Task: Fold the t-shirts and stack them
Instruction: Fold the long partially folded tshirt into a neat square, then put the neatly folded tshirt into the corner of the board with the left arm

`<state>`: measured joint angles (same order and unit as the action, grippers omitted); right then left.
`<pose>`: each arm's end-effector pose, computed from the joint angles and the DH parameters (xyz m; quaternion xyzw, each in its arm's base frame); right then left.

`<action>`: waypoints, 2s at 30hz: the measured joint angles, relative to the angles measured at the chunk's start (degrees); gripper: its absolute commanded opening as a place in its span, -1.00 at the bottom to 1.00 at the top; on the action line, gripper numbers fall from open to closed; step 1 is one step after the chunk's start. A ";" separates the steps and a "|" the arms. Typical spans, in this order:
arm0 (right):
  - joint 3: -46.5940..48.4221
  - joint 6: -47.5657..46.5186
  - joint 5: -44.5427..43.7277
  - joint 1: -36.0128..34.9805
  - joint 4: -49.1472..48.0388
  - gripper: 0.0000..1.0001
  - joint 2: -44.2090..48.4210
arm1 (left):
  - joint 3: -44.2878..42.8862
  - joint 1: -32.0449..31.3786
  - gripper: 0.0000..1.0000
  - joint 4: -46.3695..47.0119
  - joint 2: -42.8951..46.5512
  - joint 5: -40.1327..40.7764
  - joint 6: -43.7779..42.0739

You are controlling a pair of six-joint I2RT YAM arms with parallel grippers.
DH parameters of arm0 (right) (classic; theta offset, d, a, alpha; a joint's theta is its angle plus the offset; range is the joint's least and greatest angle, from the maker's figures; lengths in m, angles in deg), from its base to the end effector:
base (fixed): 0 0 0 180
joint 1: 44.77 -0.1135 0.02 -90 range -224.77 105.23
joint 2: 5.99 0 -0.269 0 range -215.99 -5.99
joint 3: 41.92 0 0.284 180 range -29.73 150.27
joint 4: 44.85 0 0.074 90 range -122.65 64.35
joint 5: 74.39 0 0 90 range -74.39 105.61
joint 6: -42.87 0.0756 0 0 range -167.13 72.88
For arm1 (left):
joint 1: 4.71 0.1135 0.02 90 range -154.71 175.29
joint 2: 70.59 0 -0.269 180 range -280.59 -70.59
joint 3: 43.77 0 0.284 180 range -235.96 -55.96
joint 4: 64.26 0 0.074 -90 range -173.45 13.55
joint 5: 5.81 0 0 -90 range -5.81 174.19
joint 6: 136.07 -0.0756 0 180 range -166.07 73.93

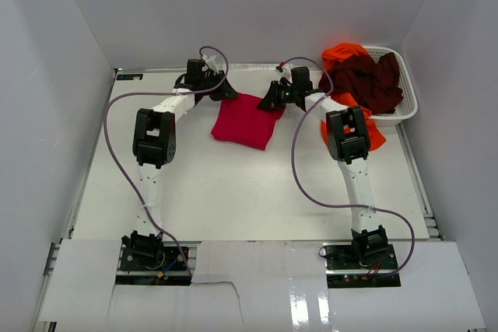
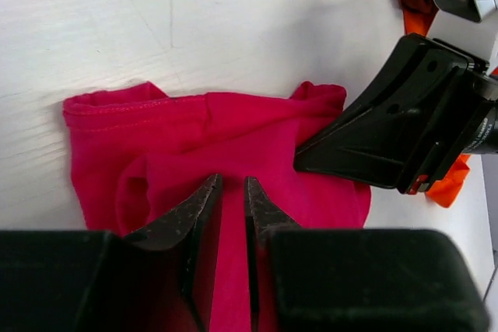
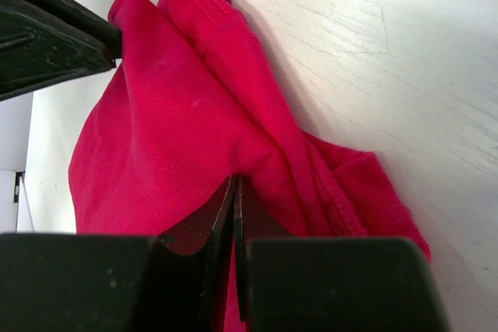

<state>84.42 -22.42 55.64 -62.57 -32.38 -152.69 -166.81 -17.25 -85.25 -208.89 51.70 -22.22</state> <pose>0.5773 0.2364 0.0909 -0.1137 0.8334 0.4431 0.3100 0.5827 -0.1712 0.1362 0.0415 0.8647 -0.3726 0.3344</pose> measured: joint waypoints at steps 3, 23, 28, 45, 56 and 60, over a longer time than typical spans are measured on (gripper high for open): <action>0.00 -0.13 0.00 0.00 0.02 -0.85 0.00 | -0.44 0.00 -0.42 0.13 -0.72 -1.79 0.96; -1.88 -1.20 -0.22 0.00 -0.02 -0.85 1.27 | -1.14 -1.11 -0.53 -1.49 -2.82 22.32 -1.73; -2.51 -1.33 -0.28 0.00 0.07 -0.84 1.77 | -1.09 -2.56 -0.29 -4.59 -0.87 31.30 -3.67; -2.23 -1.27 -0.02 -0.07 6.93 0.02 7.58 | 9.14 -2.05 0.81 -8.31 10.91 26.49 -11.43; -14.29 -5.81 -3.13 -0.07 9.97 0.02 35.12 | 9.88 -4.13 0.50 -10.08 9.22 22.56 -14.03; -18.36 -7.02 -3.96 -0.07 10.03 0.02 39.08 | 8.04 -4.98 0.21 -10.78 7.08 22.64 -14.75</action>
<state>66.06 -29.43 51.69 -62.63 -22.35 -113.61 -158.77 -22.23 -96.03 -201.81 74.34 -36.97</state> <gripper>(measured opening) 0.509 0.620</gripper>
